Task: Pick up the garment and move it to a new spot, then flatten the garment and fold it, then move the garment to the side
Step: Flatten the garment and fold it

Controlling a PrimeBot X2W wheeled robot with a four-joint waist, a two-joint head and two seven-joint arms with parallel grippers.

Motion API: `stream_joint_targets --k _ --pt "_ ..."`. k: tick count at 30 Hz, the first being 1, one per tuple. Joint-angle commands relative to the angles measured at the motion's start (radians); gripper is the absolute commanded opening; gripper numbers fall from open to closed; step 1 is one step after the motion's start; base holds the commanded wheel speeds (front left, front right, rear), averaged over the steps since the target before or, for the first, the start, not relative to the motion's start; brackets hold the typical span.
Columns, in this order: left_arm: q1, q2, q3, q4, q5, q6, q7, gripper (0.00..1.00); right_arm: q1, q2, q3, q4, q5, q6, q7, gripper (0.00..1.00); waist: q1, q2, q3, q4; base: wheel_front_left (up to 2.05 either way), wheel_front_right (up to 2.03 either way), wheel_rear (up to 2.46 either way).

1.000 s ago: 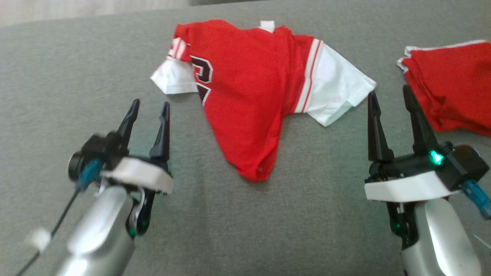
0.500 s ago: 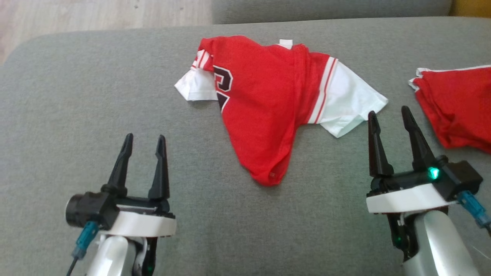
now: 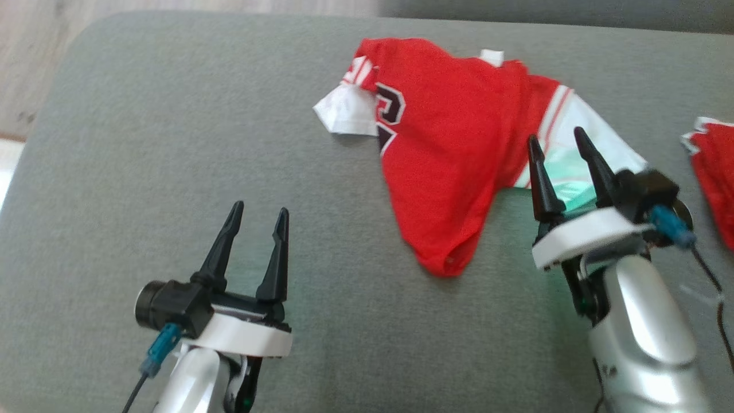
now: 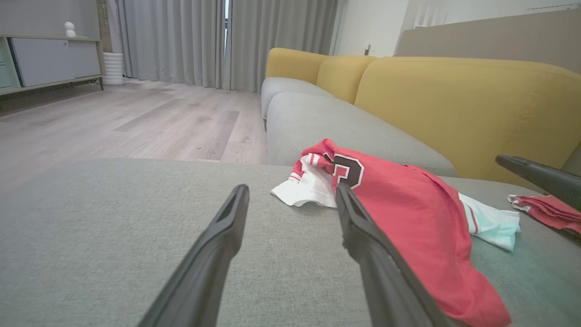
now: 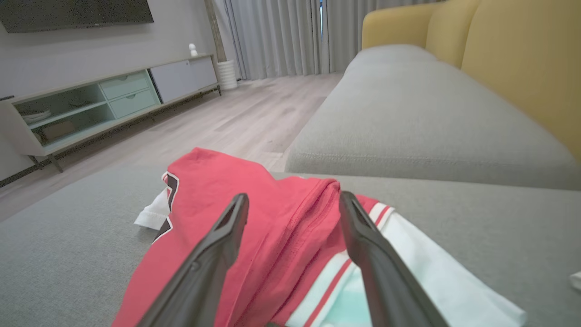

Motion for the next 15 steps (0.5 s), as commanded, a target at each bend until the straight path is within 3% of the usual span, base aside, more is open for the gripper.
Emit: stream_joint_targets --k 1,7,15 --pt "-0.041 0.002 0.024 -0.025 0.004 -0.002 -0.006 1.0 -0.035 -0.001 0.017 -0.016 0.004 -0.001 0.007 1.0 -0.0001 0.0 0.017 0.022 0.0 0.0 0.0" --pt "-0.055 -0.007 0.016 -0.011 0.002 -0.007 -0.006 1.0 -0.151 -0.001 -0.061 0.155 0.027 -0.001 0.065 1.0 -0.0001 0.0 0.057 0.062 0.0 0.0 0.0" --pt "-0.08 -0.011 -0.012 0.002 0.0 -0.009 -0.006 1.0 -0.271 -0.001 -0.072 0.351 0.102 -0.001 0.033 1.0 -0.0001 0.0 0.091 0.089 0.0 0.0 0.0"
